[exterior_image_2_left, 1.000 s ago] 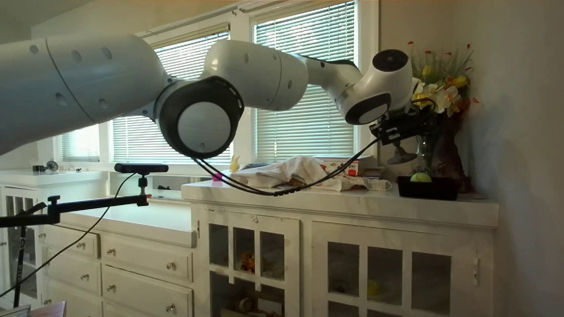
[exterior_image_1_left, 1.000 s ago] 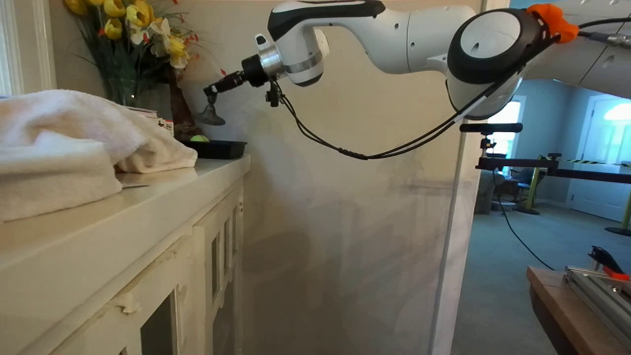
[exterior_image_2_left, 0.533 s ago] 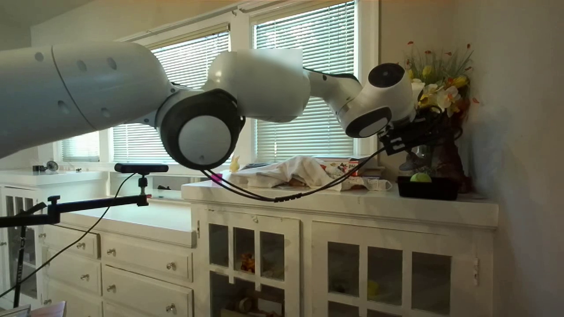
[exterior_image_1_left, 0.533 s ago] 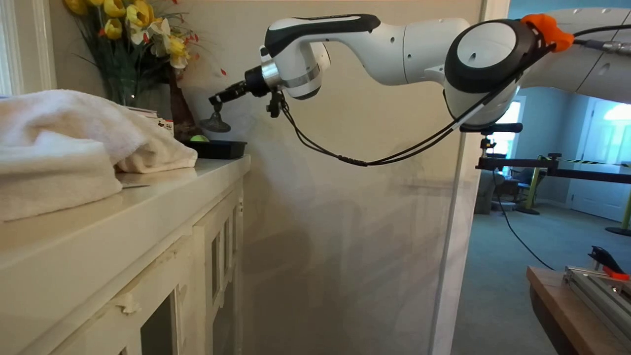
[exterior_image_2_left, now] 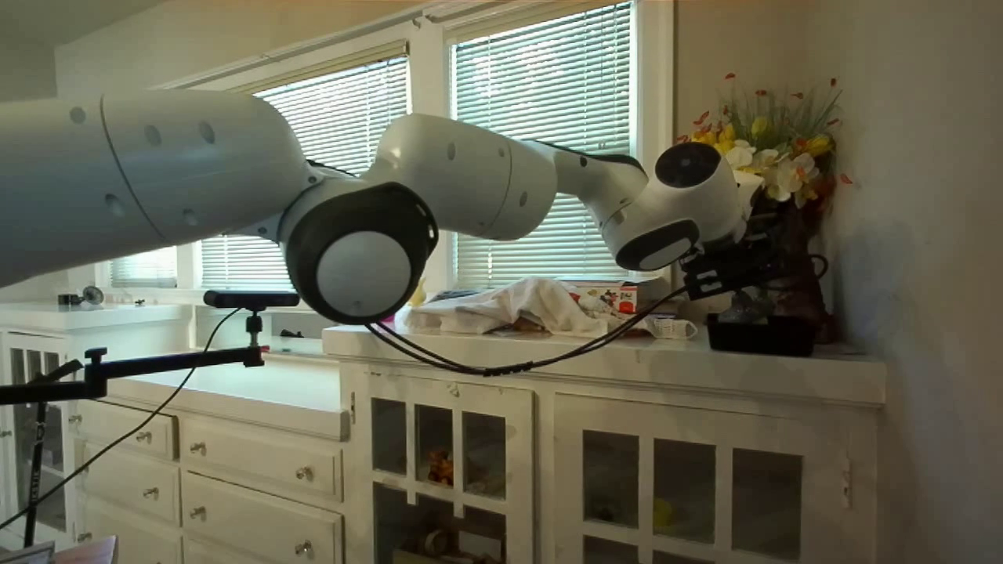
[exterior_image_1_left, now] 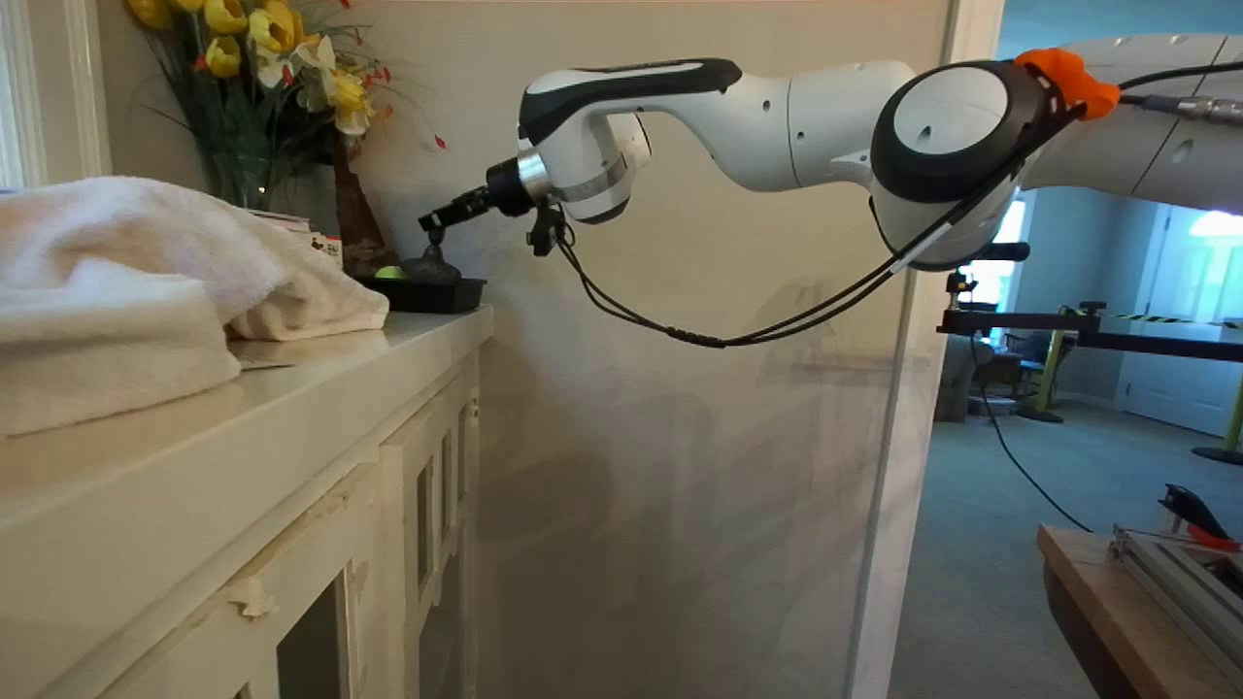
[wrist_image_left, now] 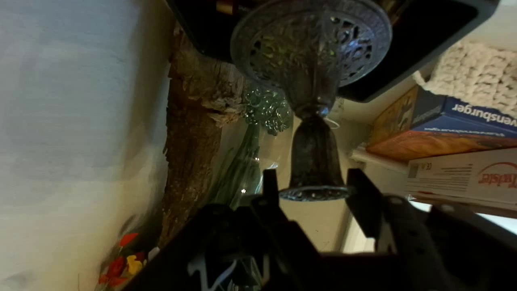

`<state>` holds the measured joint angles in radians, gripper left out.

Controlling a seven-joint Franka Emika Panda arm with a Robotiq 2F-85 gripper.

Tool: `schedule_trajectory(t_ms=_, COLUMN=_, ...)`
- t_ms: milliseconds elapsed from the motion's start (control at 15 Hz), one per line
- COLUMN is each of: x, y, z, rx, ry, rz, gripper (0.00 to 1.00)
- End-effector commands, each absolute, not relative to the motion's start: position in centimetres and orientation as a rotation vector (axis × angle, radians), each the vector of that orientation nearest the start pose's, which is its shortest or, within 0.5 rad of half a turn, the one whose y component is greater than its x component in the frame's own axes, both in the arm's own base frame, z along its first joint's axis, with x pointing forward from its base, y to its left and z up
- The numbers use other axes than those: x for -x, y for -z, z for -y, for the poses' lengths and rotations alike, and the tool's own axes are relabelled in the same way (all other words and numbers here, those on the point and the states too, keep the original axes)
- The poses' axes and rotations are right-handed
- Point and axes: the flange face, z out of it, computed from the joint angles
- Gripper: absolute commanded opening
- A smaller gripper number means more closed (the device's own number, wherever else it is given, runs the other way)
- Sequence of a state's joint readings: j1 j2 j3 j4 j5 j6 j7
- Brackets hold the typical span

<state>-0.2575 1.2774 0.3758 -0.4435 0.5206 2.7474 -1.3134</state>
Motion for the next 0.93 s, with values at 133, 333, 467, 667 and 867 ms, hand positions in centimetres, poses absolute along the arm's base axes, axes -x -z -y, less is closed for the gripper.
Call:
schedule_trajectory(t_ms=133, x=-83.9, y=-38.9, z=16.4, rx=2.552, ry=1.823, rz=0.681, gripper=0.21)
schedule_trajectory(t_ms=333, x=-83.9, y=-38.9, z=16.4, rx=2.55, ry=1.805, rz=0.662, gripper=0.71)
schedule_trajectory(t_ms=467, x=-83.9, y=-39.0, z=16.4, rx=2.551, ry=1.802, rz=0.653, gripper=0.79)
schedule_trajectory(t_ms=667, x=-83.8, y=-39.9, z=16.4, rx=2.548, ry=1.823, rz=0.668, gripper=0.99)
schedule_trajectory(t_ms=867, x=-83.6, y=-42.9, z=16.1, rx=2.515, ry=1.88, rz=0.748, gripper=1.0)
